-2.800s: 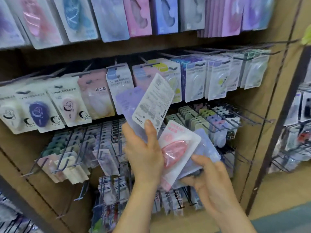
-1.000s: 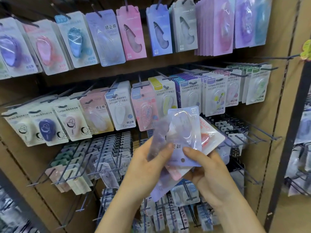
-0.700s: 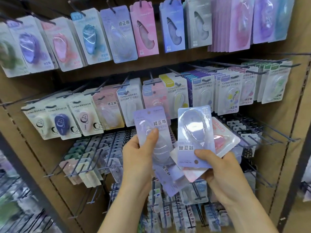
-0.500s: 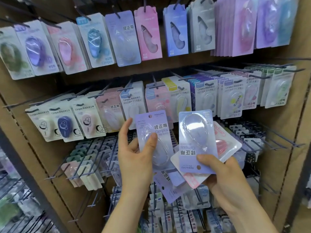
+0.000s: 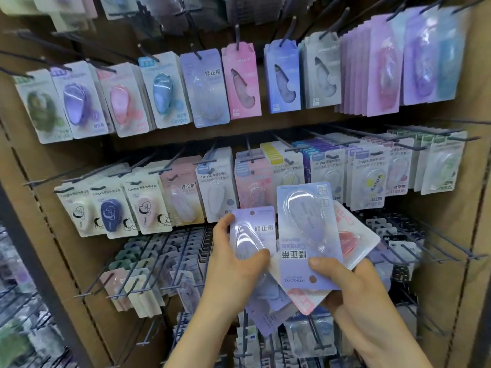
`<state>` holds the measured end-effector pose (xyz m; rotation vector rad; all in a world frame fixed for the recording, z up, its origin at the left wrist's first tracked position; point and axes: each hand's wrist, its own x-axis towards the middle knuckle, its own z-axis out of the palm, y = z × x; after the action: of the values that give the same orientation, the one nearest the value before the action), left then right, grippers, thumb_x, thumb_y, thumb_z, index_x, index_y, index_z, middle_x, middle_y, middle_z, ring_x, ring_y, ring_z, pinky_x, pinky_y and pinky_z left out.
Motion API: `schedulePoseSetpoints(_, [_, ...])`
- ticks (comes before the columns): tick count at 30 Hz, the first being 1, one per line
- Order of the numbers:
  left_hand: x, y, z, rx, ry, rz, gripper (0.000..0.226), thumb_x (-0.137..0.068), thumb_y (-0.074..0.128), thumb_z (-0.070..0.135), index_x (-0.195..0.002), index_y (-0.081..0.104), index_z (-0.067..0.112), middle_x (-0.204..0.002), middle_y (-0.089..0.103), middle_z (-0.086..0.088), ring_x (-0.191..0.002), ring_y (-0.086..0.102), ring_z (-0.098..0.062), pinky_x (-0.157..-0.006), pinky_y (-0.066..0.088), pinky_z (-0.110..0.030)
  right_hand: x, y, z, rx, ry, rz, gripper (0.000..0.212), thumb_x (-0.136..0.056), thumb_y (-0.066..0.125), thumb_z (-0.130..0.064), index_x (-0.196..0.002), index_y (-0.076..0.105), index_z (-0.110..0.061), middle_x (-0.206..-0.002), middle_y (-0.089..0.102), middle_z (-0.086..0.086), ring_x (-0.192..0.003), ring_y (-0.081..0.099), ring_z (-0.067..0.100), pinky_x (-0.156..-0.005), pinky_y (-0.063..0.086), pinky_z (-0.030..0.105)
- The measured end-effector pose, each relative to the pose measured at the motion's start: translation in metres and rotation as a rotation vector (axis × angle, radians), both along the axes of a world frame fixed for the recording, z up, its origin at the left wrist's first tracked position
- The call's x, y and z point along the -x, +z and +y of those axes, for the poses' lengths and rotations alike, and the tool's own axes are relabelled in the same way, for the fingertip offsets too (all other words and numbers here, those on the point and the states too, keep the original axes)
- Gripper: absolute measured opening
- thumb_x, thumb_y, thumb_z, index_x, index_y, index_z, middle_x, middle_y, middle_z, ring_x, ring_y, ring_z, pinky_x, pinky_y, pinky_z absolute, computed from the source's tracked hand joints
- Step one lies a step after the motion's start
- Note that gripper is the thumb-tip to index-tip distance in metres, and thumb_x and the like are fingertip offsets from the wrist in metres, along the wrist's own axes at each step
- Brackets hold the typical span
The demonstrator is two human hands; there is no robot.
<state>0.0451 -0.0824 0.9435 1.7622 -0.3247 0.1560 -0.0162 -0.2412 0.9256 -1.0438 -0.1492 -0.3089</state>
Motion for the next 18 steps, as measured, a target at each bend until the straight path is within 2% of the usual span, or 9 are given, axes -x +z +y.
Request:
schedulePoseSetpoints(3, [0.0, 0.007, 0.004, -0.047, 0.009, 0.036, 0.054, -0.068, 0.072, 0.043, -0.111, 0.039, 0.043, -0.116, 0.058, 0.019, -0.102, 0.063, -0.008, -0.093, 0.052, -0.042, -0.001, 0.011, -0.004, 0.05, 0.04, -0.017, 0.045, -0.068, 0.065, -0.006, -0.113, 0.065, -0.011, -0.097, 0.076, 0.014, -0.082, 0.074, 0.03, -0.059, 0.06, 0.035])
schedulePoseSetpoints(6, [0.0, 0.015, 0.014, -0.087, 0.025, 0.075, 0.06, -0.058, 0.077, 0.049, -0.107, 0.045, 0.034, -0.113, 0.064, 0.013, -0.1, 0.065, -0.009, -0.091, 0.053, -0.041, -0.005, 0.022, -0.009, 0.106, 0.062, -0.052, 0.055, -0.061, 0.077, 0.004, -0.113, 0.066, -0.009, -0.097, 0.075, 0.016, -0.082, 0.074, 0.031, -0.059, 0.06, 0.035])
schedulePoseSetpoints(8, [-0.001, 0.022, 0.021, -0.112, 0.031, 0.081, 0.067, -0.051, 0.077, 0.051, -0.108, 0.048, 0.034, -0.111, 0.067, 0.011, -0.101, 0.066, -0.011, -0.092, 0.053, -0.042, -0.009, 0.03, -0.012, 0.111, 0.077, -0.075, 0.051, -0.059, 0.078, -0.011, -0.11, 0.072, -0.018, -0.102, 0.075, 0.012, -0.091, 0.073, 0.032, -0.07, 0.062, 0.042])
schedulePoseSetpoints(10, [-0.002, 0.028, 0.028, -0.125, 0.024, 0.074, 0.07, -0.047, 0.076, 0.048, -0.11, 0.047, 0.036, -0.115, 0.066, 0.01, -0.103, 0.065, -0.01, -0.094, 0.052, -0.041, -0.015, 0.039, -0.012, 0.153, 0.105, -0.106, 0.062, -0.038, 0.096, -0.036, -0.098, 0.077, -0.034, -0.105, 0.075, 0.006, -0.097, 0.072, 0.03, -0.082, 0.059, 0.049])
schedulePoseSetpoints(12, [-0.004, 0.035, 0.034, -0.109, 0.001, 0.063, 0.069, -0.049, 0.077, 0.038, -0.112, 0.048, 0.036, -0.12, 0.063, 0.008, -0.104, 0.064, -0.005, -0.094, 0.052, -0.036, -0.021, 0.051, -0.008, 0.212, 0.084, -0.111, 0.073, -0.02, 0.094, -0.058, -0.089, 0.076, -0.046, -0.104, 0.076, -0.001, -0.101, 0.07, 0.029, -0.091, 0.053, 0.057])
schedulePoseSetpoints(14, [-0.006, 0.042, 0.038, -0.093, 0.021, 0.004, 0.059, -0.062, 0.078, 0.019, -0.112, 0.05, 0.034, -0.116, 0.064, 0.007, -0.096, 0.063, 0.002, -0.085, 0.051, -0.028, -0.026, 0.064, -0.005, 0.228, 0.09, -0.116, 0.071, -0.016, 0.092, -0.058, -0.085, 0.075, -0.05, -0.098, 0.077, -0.004, -0.102, 0.069, 0.031, -0.094, 0.049, 0.061])
schedulePoseSetpoints(16, [-0.011, 0.049, 0.043, -0.059, 0.068, -0.073, 0.051, -0.074, 0.071, 0.002, -0.111, 0.054, 0.033, -0.108, 0.066, 0.006, -0.086, 0.065, -0.001, -0.069, 0.049, -0.018, -0.028, 0.077, -0.001, 0.214, 0.09, -0.136, 0.08, -0.009, 0.091, -0.061, -0.086, 0.076, -0.045, -0.098, 0.077, 0.004, -0.103, 0.068, 0.035, -0.095, 0.047, 0.063])
schedulePoseSetpoints(18, [-0.014, 0.063, 0.047, -0.036, 0.115, -0.141, 0.053, -0.073, 0.073, 0.003, -0.11, 0.056, 0.036, -0.104, 0.067, 0.007, -0.083, 0.065, -0.004, -0.062, 0.048, -0.014, -0.03, 0.092, 0.001, 0.191, 0.102, -0.129, 0.086, -0.005, 0.094, -0.048, -0.088, 0.079, -0.031, -0.097, 0.076, 0.013, -0.098, 0.069, 0.039, -0.094, 0.048, 0.063])
